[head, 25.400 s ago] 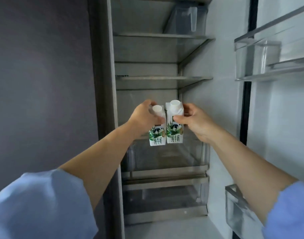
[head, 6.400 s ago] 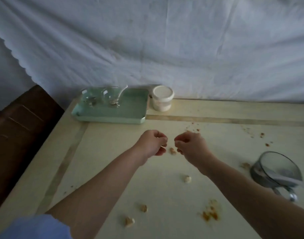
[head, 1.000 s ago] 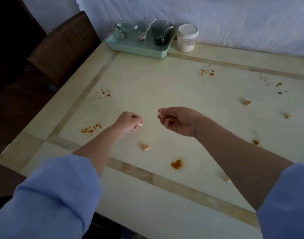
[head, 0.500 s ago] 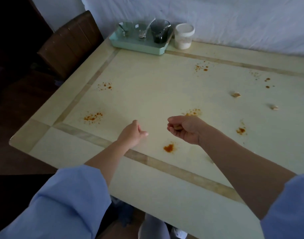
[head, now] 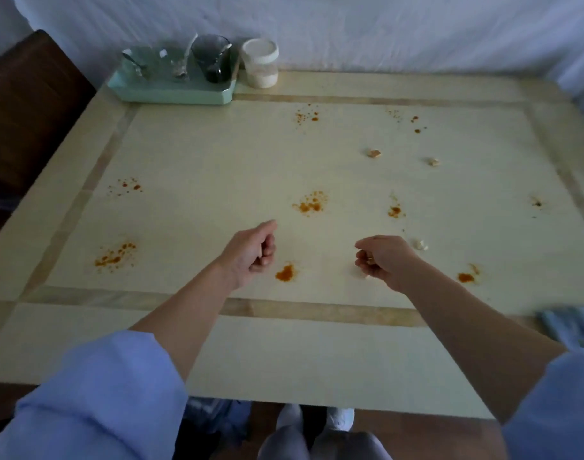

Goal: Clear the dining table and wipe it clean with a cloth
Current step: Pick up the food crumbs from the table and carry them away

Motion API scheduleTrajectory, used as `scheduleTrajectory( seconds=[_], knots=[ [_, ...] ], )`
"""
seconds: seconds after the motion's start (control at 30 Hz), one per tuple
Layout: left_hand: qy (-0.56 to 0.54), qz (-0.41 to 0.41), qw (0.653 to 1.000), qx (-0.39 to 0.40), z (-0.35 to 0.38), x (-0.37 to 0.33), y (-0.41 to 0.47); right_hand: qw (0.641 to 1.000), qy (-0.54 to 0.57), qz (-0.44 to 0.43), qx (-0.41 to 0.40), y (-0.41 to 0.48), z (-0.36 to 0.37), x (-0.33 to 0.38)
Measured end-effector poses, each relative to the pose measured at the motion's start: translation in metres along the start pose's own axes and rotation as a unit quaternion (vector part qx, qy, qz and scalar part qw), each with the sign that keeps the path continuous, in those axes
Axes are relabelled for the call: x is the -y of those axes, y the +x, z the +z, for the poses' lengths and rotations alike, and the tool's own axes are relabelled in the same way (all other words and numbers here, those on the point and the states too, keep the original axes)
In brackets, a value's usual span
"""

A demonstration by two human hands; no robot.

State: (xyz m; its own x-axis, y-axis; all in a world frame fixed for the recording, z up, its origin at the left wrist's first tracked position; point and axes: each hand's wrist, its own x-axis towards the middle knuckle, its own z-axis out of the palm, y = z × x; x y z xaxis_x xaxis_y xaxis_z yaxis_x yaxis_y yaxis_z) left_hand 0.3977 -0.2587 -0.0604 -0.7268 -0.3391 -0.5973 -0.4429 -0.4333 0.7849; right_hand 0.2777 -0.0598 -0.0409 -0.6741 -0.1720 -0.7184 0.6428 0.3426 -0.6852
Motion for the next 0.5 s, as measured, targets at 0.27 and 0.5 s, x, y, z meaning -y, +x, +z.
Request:
scheduleTrajectory(
  seconds=[0.27, 0.5],
  knots=[
    [0.36, 0.093, 0.924, 0.091, 0.108, 0.022, 0.013, 0.995, 0.052, -0.007, -0.091, -0.006, -0.054, -0.014],
    [0.666, 0.13, 0.73, 0.087, 0.151, 0.045, 0.035, 0.985, -0.063, -0.082, -0.136, 0.004, -0.088, -0.021]
  ],
)
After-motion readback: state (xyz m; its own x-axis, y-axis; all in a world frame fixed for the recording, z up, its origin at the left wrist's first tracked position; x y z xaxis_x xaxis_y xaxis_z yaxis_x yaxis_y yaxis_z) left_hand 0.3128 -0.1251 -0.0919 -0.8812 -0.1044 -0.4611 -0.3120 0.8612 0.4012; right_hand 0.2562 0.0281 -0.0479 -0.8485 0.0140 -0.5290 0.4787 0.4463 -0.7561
